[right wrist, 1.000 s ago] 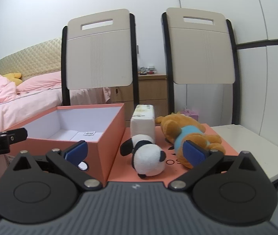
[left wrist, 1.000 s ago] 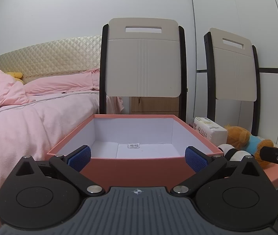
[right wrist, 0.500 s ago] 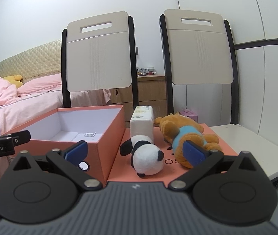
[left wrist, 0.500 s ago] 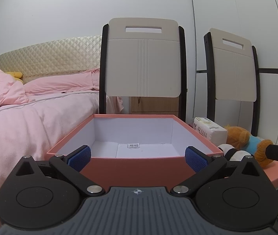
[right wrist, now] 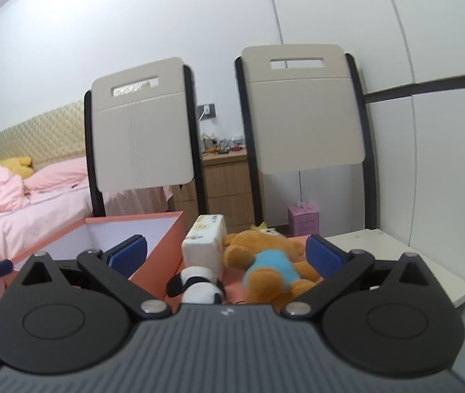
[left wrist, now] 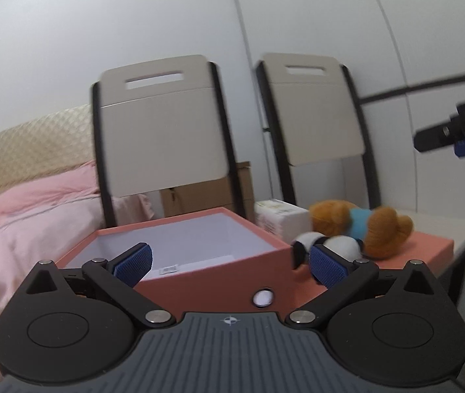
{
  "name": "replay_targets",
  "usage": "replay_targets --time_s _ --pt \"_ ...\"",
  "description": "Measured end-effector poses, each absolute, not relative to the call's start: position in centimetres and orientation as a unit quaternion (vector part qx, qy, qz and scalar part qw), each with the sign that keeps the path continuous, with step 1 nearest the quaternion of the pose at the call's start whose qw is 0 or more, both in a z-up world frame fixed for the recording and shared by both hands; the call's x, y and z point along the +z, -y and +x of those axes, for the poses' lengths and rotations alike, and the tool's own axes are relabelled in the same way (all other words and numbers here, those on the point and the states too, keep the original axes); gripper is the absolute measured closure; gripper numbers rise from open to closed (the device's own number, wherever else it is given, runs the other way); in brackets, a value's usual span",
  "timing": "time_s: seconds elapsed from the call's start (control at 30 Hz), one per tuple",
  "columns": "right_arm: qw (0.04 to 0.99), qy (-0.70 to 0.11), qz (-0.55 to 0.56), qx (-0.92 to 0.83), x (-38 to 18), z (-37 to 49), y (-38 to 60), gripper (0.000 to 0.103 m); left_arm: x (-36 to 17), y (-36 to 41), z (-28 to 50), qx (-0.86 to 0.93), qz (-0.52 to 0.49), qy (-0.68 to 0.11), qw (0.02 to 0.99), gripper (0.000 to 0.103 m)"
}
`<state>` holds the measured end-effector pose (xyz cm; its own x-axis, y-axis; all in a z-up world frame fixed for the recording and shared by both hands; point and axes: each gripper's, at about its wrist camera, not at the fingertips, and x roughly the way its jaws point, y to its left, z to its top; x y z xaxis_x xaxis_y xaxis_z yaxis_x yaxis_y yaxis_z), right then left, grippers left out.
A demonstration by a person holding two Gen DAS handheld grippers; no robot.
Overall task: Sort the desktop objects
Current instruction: 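Grasp the panda plush with the left gripper and lift it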
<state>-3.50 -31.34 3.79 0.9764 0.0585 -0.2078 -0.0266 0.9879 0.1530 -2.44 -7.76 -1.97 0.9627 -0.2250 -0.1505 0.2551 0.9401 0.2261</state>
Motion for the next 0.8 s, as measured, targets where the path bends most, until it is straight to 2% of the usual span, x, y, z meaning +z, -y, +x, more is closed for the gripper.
replay_targets --time_s 0.2,0.33,0.63,0.73,0.8 --pt "0.986 -0.115 0.115 0.025 2.2 -4.6 35.3 0.000 -3.0 15.5 -1.1 -0.158 0.184 -0.061 0.968 0.009" --pt "0.983 -0.103 0.146 0.031 1.8 -5.8 37.6 0.000 -4.8 20.7 1.6 -0.154 0.213 -0.078 0.962 0.021" --pt "0.979 -0.107 0.171 0.044 1.1 -7.6 40.9 0.000 -8.2 24.1 7.0 -0.103 0.232 -0.146 0.956 0.022" --pt "0.977 -0.105 0.179 0.044 1.1 -7.8 41.3 0.000 -8.5 24.1 8.0 -0.094 0.237 -0.160 0.954 0.040" --pt "0.977 -0.104 0.183 0.043 1.1 -7.8 41.3 0.000 -8.4 23.9 8.3 -0.095 0.232 -0.159 0.955 0.042"
